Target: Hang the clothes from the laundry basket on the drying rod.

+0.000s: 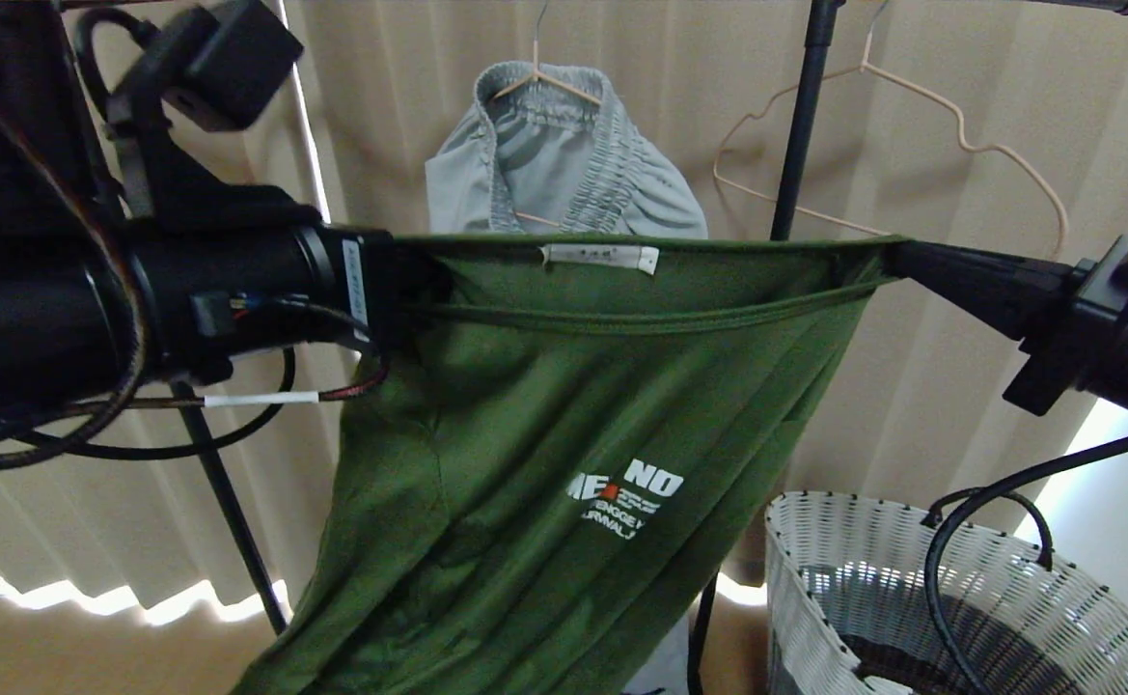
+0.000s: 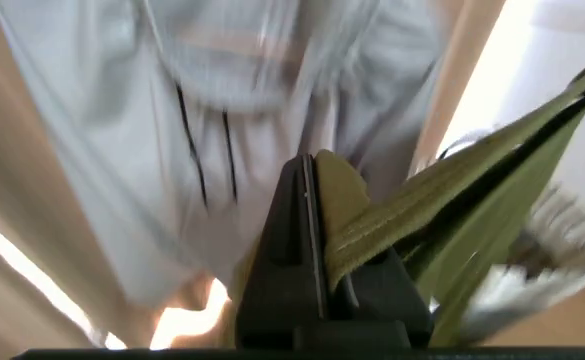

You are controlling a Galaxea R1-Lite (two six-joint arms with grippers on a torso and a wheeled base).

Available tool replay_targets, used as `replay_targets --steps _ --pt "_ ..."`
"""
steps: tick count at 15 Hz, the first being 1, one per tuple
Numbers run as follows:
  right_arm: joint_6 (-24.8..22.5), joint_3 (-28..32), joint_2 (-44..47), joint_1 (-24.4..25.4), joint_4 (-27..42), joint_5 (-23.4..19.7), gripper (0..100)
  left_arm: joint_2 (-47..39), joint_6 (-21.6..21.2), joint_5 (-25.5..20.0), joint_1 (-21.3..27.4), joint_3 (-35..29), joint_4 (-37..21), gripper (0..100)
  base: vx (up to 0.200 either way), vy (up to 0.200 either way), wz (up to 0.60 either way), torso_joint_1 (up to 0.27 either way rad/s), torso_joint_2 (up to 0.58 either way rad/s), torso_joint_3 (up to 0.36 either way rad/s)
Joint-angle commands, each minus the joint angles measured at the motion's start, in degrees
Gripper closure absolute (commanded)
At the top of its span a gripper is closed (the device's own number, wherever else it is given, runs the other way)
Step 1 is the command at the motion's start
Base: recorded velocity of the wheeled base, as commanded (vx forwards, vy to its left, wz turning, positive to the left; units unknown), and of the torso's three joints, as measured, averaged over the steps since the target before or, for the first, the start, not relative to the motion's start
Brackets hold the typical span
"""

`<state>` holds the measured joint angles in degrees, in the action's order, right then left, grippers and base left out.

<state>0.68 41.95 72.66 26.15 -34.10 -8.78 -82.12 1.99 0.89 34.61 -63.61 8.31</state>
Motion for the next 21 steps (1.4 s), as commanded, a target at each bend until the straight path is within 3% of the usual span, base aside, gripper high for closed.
replay_targets --steps 1,8,12,16,21 --pt "-0.2 -1.4 1.5 -0.3 -0.4 0.1 100 -1.0 -0.1 0.1 -0.2 5.3 0.6 100 0.000 0.000 0.00 0.000 0.00 0.000" --pt "-0.3 -0.7 4.6 -2.8 -2.3 0.3 100 3.2 -0.1 0.0 0.1 8.9 0.7 100 0.000 0.000 0.00 0.000 0.00 0.000" --pt "-0.6 -0.7 3.5 -6.5 -0.8 0.4 100 3.5 0.0 0.0 0.6 9.4 0.7 100 0.000 0.000 0.00 0.000 0.00 0.000" --pt "-1.9 -0.7 -3.2 -9.2 11.8 0.0 100 0.6 0.1 0.1 0.3 8.1 2.0 100 0.000 0.000 0.00 0.000 0.00 0.000" --pt "-5.3 -3.5 -8.4 -3.7 18.6 -1.0 100 -7.0 0.4 3.0 0.1 7.0 9.9 100 0.000 0.000 0.00 0.000 0.00 0.000"
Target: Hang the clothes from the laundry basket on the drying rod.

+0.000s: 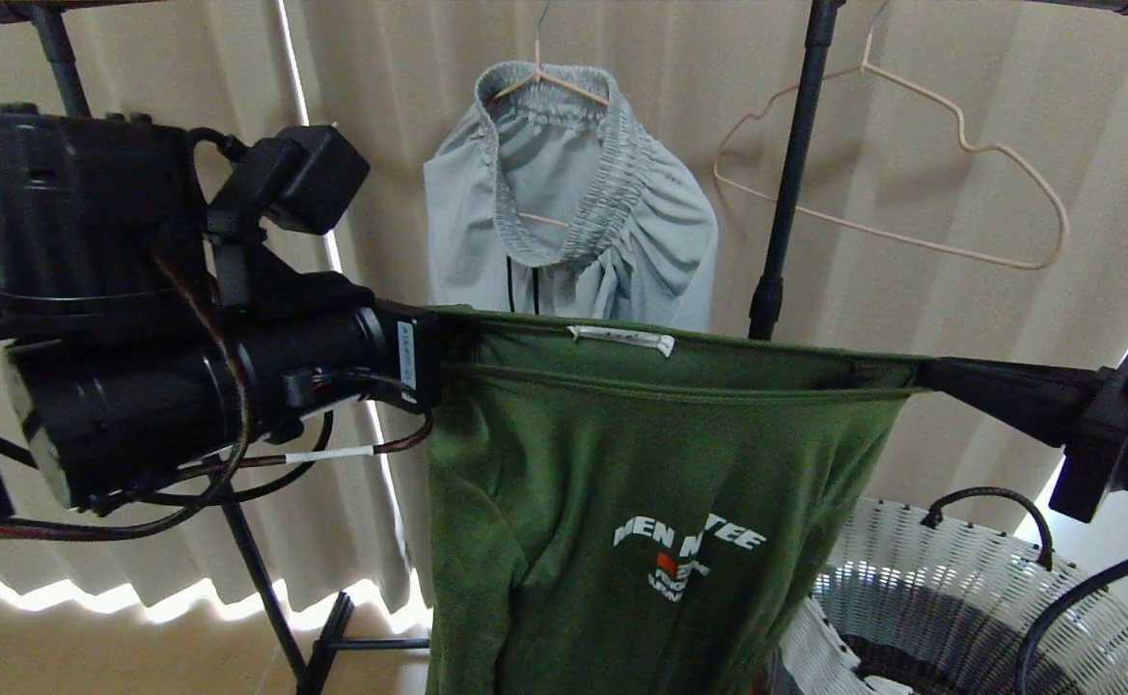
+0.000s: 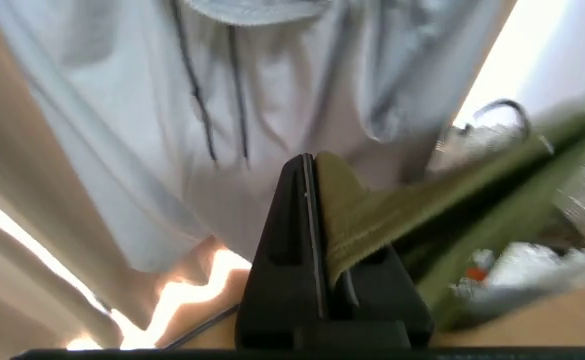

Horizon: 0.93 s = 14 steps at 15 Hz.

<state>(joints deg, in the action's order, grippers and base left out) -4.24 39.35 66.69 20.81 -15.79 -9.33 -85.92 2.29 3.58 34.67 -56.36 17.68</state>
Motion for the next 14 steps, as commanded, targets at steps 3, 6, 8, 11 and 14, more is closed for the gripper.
replay_targets --steps 3,6,8,11,14 --pt "-0.7 -3.8 -4.5 6.5 0.1 -1.4 100 -5.6 0.2 0.5 -0.9 -0.9 1.1 100 0.000 0.000 0.00 0.000 0.00 0.000" --pt "-0.7 -5.5 -6.6 7.0 -0.6 -6.1 100 -7.6 1.2 0.3 -1.4 -1.3 2.0 100 0.000 0.000 0.00 0.000 0.00 0.000" --pt "-0.7 -6.0 -6.8 6.9 -0.6 -7.2 100 -9.6 1.7 0.5 -1.7 -1.2 5.4 100 0.000 0.000 0.00 0.000 0.00 0.000" --pt "-0.8 -5.8 -6.1 6.3 -0.6 -7.0 100 -8.8 1.7 0.5 -1.9 -0.7 5.9 100 0.000 0.000 0.00 0.000 0.00 0.000" --pt "-0.8 -3.9 -3.7 2.9 -0.8 -7.0 100 -2.1 1.5 0.0 -1.7 0.0 0.0 100 0.000 0.000 0.00 0.000 0.00 0.000"
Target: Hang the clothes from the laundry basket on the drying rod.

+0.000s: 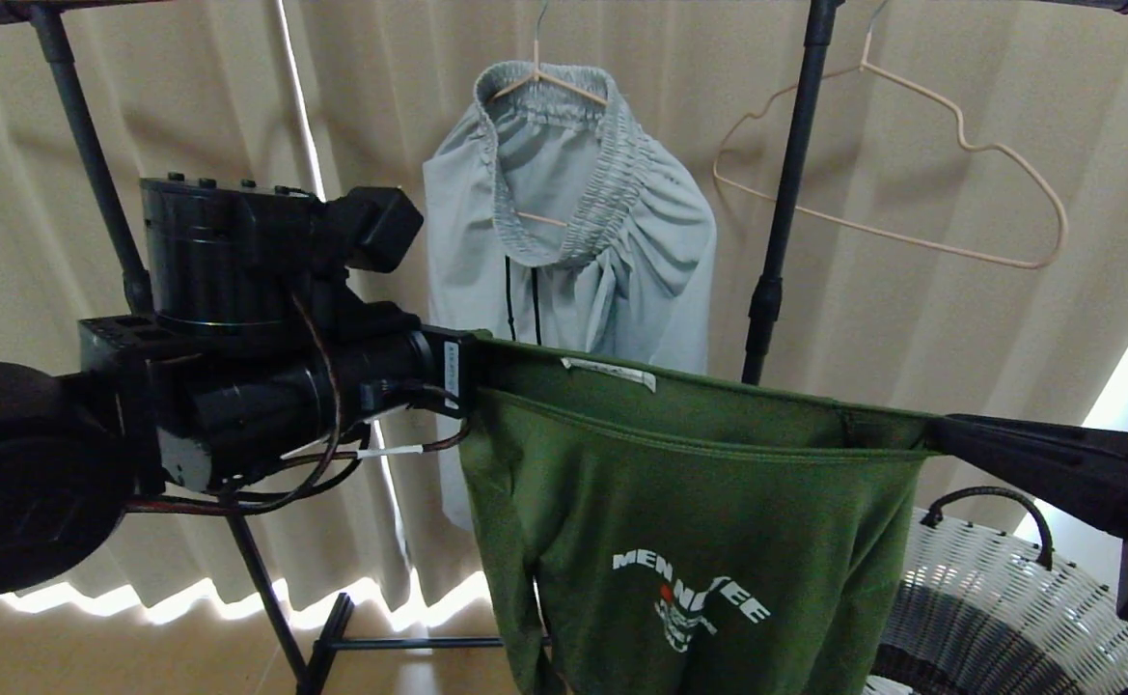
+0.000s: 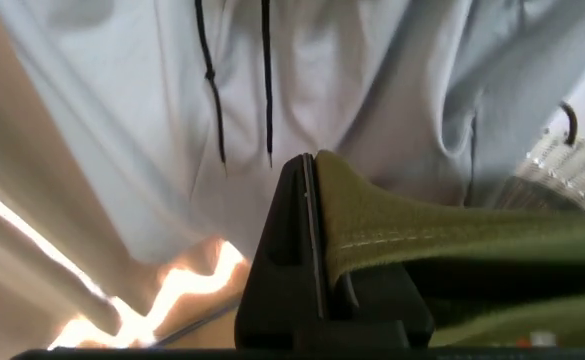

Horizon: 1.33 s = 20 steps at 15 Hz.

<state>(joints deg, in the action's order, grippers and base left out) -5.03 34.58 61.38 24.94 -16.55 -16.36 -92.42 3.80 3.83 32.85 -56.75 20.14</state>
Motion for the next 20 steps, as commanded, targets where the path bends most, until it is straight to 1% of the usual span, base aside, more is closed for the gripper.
replay_targets --steps 1,3,5,6,7,9,11,14,17,20 --pt "0.1 1.8 2.9 -1.6 -0.1 0.0 100 7.1 -0.1 -0.2 0.2 0.3 -7.2 100 0.000 0.000 0.00 0.000 0.00 0.000" --pt "0.2 3.0 5.3 -1.6 -3.0 0.0 100 11.5 -0.2 -0.3 0.4 0.1 -13.8 100 0.000 0.000 0.00 0.000 0.00 0.000" --pt "0.2 3.0 9.3 -3.0 -8.8 0.1 100 15.1 0.0 -1.4 1.7 0.2 -16.2 100 0.000 0.000 0.00 0.000 0.00 0.000" --pt "0.2 3.0 9.4 -3.1 -9.1 0.1 100 15.2 0.0 -1.5 1.8 0.2 -16.3 100 0.000 0.000 0.00 0.000 0.00 0.000" --pt "0.5 3.2 12.7 -4.9 -13.7 -0.1 100 19.2 0.6 -3.2 3.9 0.4 -18.7 100 0.000 0.000 0.00 0.000 0.00 0.000" --pt "2.5 4.1 15.8 -5.3 -19.2 -0.3 100 22.3 1.3 -7.0 5.1 0.1 -22.4 100 0.000 0.000 0.00 0.000 0.00 0.000" --pt "4.0 5.2 19.0 -5.3 -23.5 -0.3 100 24.0 1.6 -11.4 5.6 0.3 -22.9 100 0.000 0.000 0.00 0.000 0.00 0.000" --pt "4.2 5.8 22.6 -5.3 -27.7 -0.5 100 25.7 4.6 -14.8 6.3 0.8 -23.0 100 0.000 0.000 0.00 0.000 0.00 0.000" --pt "5.0 5.5 24.1 -5.2 -30.9 -0.4 100 25.8 4.6 -14.9 7.7 1.9 -22.7 100 0.000 0.000 0.00 0.000 0.00 0.000" --pt "4.9 5.1 23.3 -5.2 -31.3 -0.1 100 25.4 4.5 -14.8 7.6 1.8 -22.5 100 0.000 0.000 0.00 0.000 0.00 0.000"
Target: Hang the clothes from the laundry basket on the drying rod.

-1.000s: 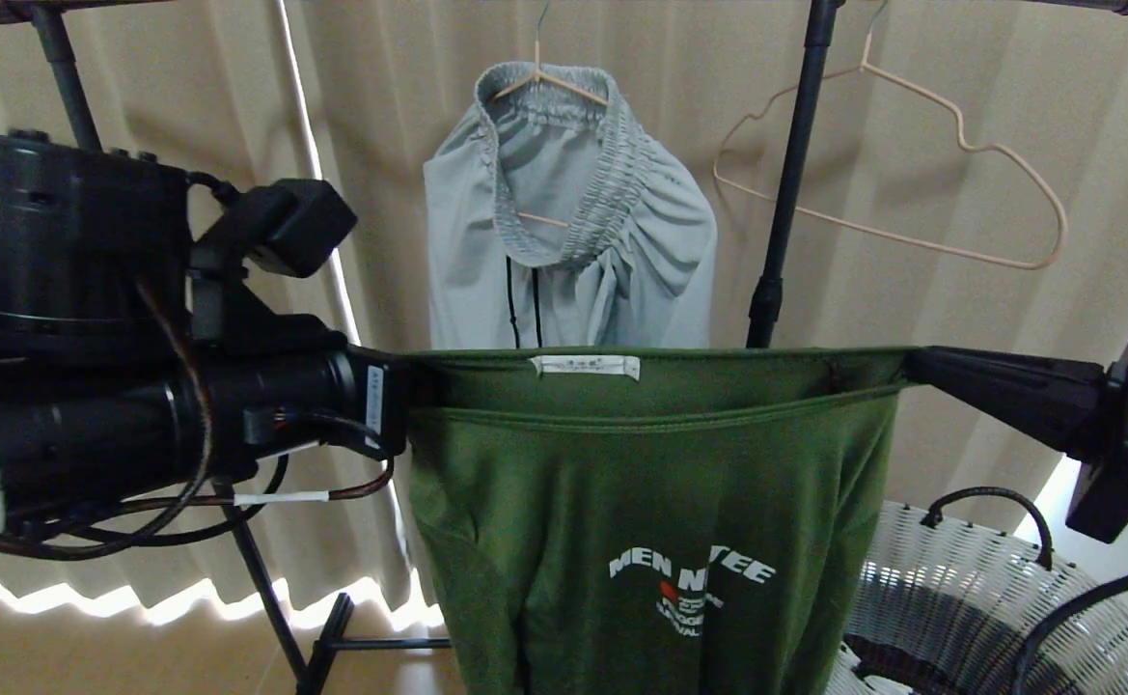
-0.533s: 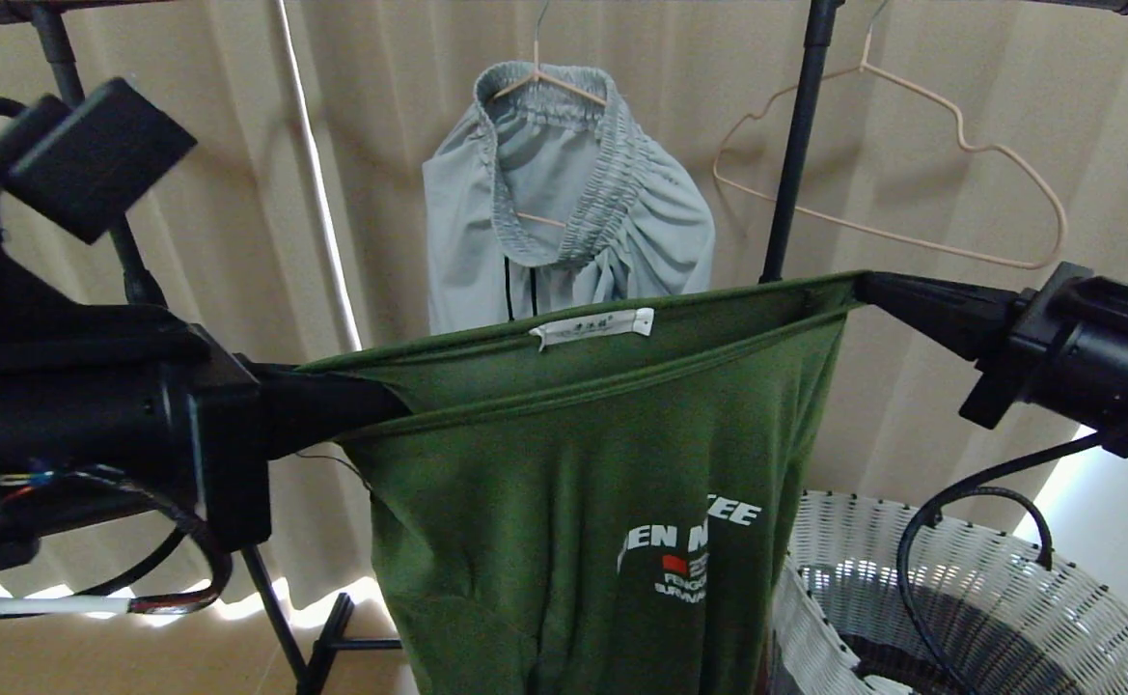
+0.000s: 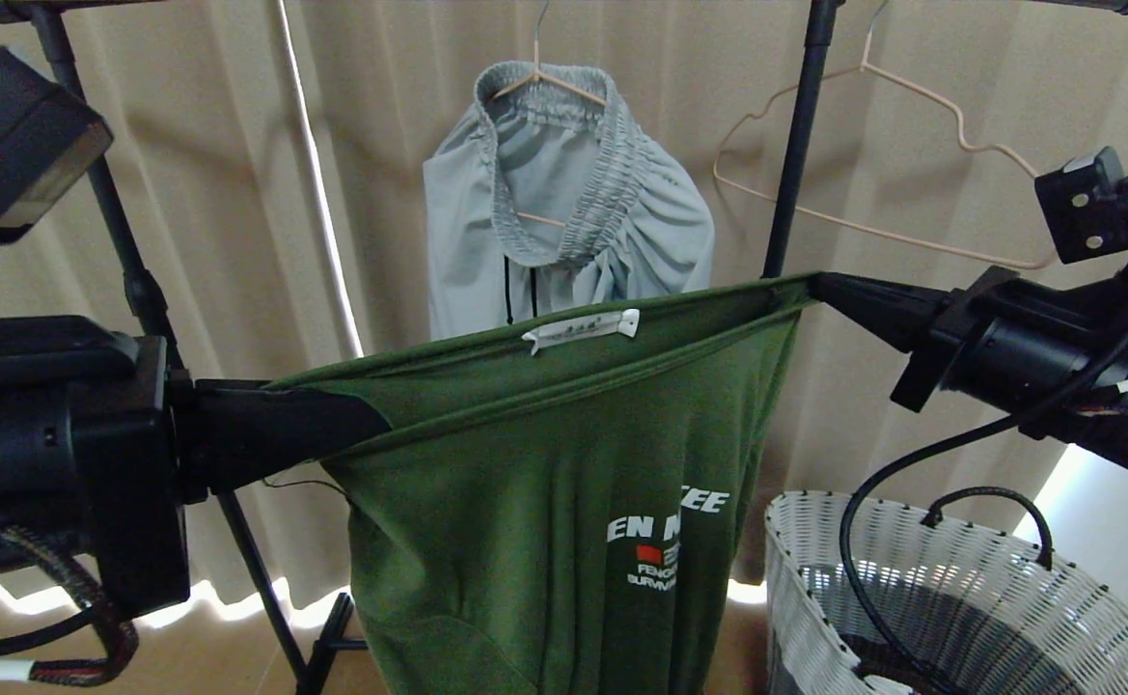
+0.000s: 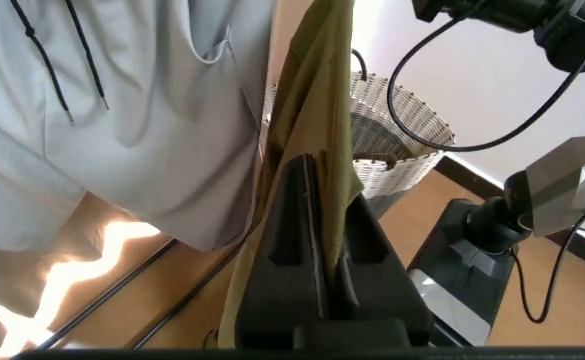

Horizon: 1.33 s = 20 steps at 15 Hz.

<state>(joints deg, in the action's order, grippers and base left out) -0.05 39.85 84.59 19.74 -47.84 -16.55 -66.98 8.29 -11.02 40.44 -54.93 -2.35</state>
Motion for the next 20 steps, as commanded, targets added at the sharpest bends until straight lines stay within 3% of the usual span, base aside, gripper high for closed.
replay_targets --steps 1,3,4,7,9,11,13,14,20 --pt "-0.1 -0.5 -0.9 0.0 0.6 0.2 100 -0.3 0.0 0.0 0.0 -0.3 0.2 100 0.000 0.000 0.00 0.000 0.00 0.000" --pt "-0.1 -1.5 -3.6 0.0 1.2 0.2 100 -2.1 -1.1 0.2 -0.8 -0.5 0.6 100 0.000 0.000 0.00 0.000 0.00 0.000" --pt "-0.2 -1.7 -5.5 0.0 2.6 0.2 100 -3.7 -3.7 0.3 -2.4 -0.4 1.6 100 0.000 0.000 0.00 0.000 0.00 0.000" --pt "-0.2 -1.7 -12.0 0.0 12.5 0.3 100 -7.8 -10.5 0.5 -8.4 0.9 5.8 100 0.000 0.000 0.00 0.000 0.00 0.000" --pt "-0.3 -1.7 -14.3 0.0 17.9 0.3 100 -10.1 -10.4 1.9 -9.0 0.5 9.3 100 0.000 0.000 0.00 0.000 0.00 0.000" --pt "-0.3 -2.1 -14.5 0.0 18.6 0.3 100 -12.4 -10.5 5.0 -9.1 0.8 13.0 100 0.000 0.000 0.00 0.000 0.00 0.000" --pt "-0.3 -5.7 -14.5 0.1 18.0 0.3 100 -15.7 -10.8 12.7 -9.1 3.8 15.7 100 0.000 0.000 0.00 0.000 0.00 0.000" --pt "-0.6 -7.7 -14.5 0.1 17.2 0.3 100 -15.7 -10.5 13.0 -9.1 4.6 16.9 100 0.000 0.000 0.00 0.000 0.00 0.000" --pt "-0.4 -5.8 -14.5 0.0 14.9 0.2 100 -15.8 -12.3 13.3 -9.0 4.3 17.8 100 0.000 0.000 0.00 0.000 0.00 0.000"
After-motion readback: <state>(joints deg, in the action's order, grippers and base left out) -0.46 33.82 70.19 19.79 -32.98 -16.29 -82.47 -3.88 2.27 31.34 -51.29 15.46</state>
